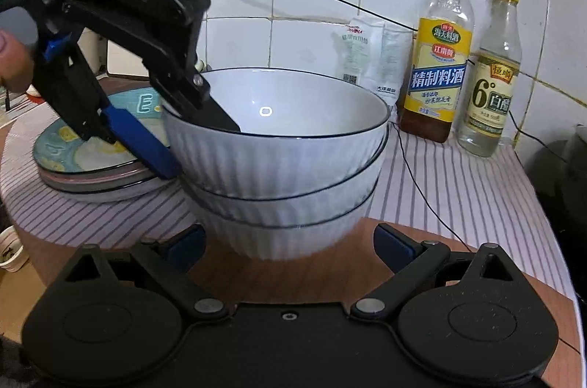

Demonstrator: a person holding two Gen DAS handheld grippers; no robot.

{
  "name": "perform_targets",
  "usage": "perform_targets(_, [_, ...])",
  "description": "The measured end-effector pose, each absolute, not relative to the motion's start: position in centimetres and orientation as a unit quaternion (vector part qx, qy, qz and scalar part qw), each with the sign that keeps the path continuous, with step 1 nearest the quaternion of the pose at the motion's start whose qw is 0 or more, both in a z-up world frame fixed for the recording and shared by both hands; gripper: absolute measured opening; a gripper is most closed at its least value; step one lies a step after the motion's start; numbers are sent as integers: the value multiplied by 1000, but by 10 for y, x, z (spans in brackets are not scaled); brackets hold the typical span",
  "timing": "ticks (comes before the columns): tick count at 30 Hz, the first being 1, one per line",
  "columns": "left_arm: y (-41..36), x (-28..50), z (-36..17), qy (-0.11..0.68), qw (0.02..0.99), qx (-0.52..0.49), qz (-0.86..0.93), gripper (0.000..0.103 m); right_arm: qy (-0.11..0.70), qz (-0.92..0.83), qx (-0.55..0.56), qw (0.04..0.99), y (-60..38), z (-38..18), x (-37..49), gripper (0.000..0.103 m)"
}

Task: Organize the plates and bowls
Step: 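Close both grippers on the rim of the three-bowl stack, then lift the bowl stack and carry it over the Egg plate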

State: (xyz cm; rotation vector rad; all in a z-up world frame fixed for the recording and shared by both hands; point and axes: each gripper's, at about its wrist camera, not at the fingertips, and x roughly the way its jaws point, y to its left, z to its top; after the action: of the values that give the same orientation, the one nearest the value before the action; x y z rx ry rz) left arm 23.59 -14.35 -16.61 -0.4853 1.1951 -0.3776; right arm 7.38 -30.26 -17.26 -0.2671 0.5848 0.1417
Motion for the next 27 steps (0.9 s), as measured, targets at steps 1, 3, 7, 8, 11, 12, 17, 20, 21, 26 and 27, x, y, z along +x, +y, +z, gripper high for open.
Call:
perform_targets(1, [-144, 237, -168, 555, 783, -223, -171, 47, 289, 74, -128, 946, -303, -174, 77, 100])
perform_targets(3, [-147, 240, -170, 558, 782, -222, -166, 47, 287, 78, -126, 946, -301, -176, 81, 100])
perform_targets(7, [-153, 243, -171, 561, 785, -208, -160, 40, 289, 85, -113, 947, -300, -178, 89, 100])
perform_targets(8, [-155, 243, -170, 560, 789, -196, -157, 37, 293, 86, -108, 946, -300, -178, 91, 101])
perform_targets(11, [-157, 242, -168, 557, 794, -185, -161, 37, 300, 88, -98, 945, -301, -178, 95, 101])
perform_targets(12, [-156, 242, -169, 557, 793, -186, -161, 37, 302, 88, -96, 944, -301, -178, 95, 101])
perform_targets(17, [-157, 242, -169, 554, 796, -186, -160, 37, 309, 83, -85, 944, -300, -178, 101, 102])
perform_targets(20, [-157, 242, -169, 553, 796, -188, -160, 37, 310, 80, -80, 944, -300, -179, 102, 102])
perform_targets(21, [-156, 241, -169, 553, 796, -188, -160, 37, 310, 78, -79, 944, -299, -179, 103, 102])
perform_targets(26, [-158, 238, -168, 545, 804, -169, -166, 37, 305, 61, -70, 948, -295, -181, 101, 102])
perform_targets(27, [-160, 237, -167, 543, 808, -159, -168, 36, 303, 57, -68, 949, -295, -181, 100, 102])
